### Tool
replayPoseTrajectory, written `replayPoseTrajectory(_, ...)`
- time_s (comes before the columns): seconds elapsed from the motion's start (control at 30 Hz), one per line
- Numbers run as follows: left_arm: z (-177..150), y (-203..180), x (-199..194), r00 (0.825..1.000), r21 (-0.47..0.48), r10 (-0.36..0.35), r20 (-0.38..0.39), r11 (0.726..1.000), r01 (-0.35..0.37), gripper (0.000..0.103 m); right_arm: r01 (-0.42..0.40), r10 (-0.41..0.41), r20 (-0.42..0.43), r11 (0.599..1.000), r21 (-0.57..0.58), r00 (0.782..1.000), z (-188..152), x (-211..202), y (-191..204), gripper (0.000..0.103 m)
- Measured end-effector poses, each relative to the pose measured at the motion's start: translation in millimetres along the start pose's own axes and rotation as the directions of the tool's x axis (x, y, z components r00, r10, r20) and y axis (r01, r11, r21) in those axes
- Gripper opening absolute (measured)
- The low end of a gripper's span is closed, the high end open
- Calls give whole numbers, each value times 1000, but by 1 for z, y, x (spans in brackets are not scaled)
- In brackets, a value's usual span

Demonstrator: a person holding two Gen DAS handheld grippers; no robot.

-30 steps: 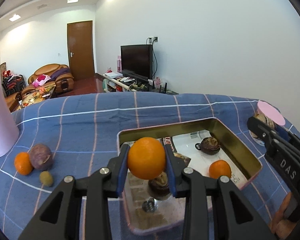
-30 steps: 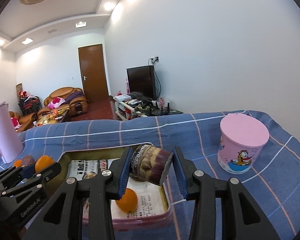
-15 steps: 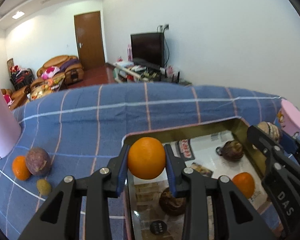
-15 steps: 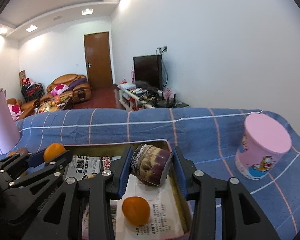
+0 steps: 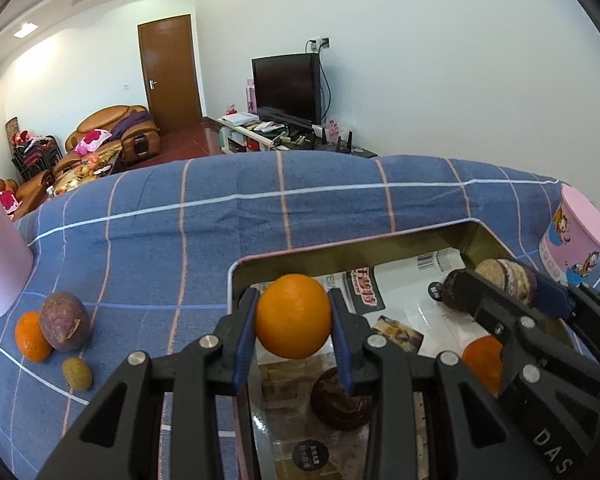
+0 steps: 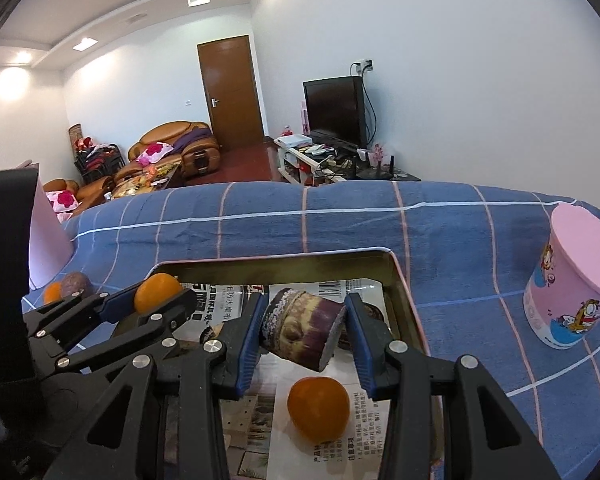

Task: Organize fruits
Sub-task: 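Open the left tool to drop the orange into the tin while the right tool releases the cylinder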

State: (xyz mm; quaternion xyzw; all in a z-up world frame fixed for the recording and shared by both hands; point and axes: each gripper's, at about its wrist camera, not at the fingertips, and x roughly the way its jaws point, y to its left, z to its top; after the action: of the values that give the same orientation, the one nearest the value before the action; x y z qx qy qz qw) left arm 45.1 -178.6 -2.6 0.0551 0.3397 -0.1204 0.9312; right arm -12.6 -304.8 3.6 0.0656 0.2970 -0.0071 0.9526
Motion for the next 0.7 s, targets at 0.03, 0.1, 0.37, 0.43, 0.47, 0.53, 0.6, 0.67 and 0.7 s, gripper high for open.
replayPoseTrajectory(0.03, 0, -1, -1, 1000, -1, -1, 0, 1000, 1, 35, -6, 6, -4, 1000, 6, 1000, -1, 0, 0, 43)
replayPoseTrajectory(0.1, 0, 0, -1, 1000, -3, -2, 1, 1000, 2, 36, -16, 16, -12, 999, 30, 1000, -1, 2, -5, 47)
replayPoseTrajectory(0.37, -2, 4, -6, 1000, -15, -2, 8, 1000, 2, 38, -42, 33, 74, 992, 118, 997, -4, -13, -20, 60)
replayPoseTrajectory(0.43, -3, 6, -11, 999, -15, 8, 38, 1000, -8, 40, -17, 2, 117, 991, 133, 993, -2, -21, -24, 68)
replayPoseTrajectory(0.47, -4, 7, -15, 998, -12, 11, 59, 1000, -11, 49, 6, -27, 144, 990, 144, 989, -2, -27, -26, 71)
replayPoseTrajectory(0.53, -8, 3, -26, 994, 4, 19, 108, 1000, -20, 75, 41, -71, 186, 986, 163, 980, -1, -35, -30, 72)
replayPoseTrajectory(0.6, -11, 0, -36, 987, 19, 38, 153, 999, -41, 101, 76, -118, 219, 979, 191, 969, -2, -41, -34, 75)
replayPoseTrajectory(0.67, -13, 0, -44, 980, 24, 48, 192, 998, -53, 102, 99, -148, 236, 973, 207, 961, -2, -44, -37, 75)
replayPoseTrajectory(0.7, -14, 0, -47, 977, 30, 47, 208, 998, -55, 103, 105, -157, 246, 972, 209, 957, -2, -46, -38, 75)
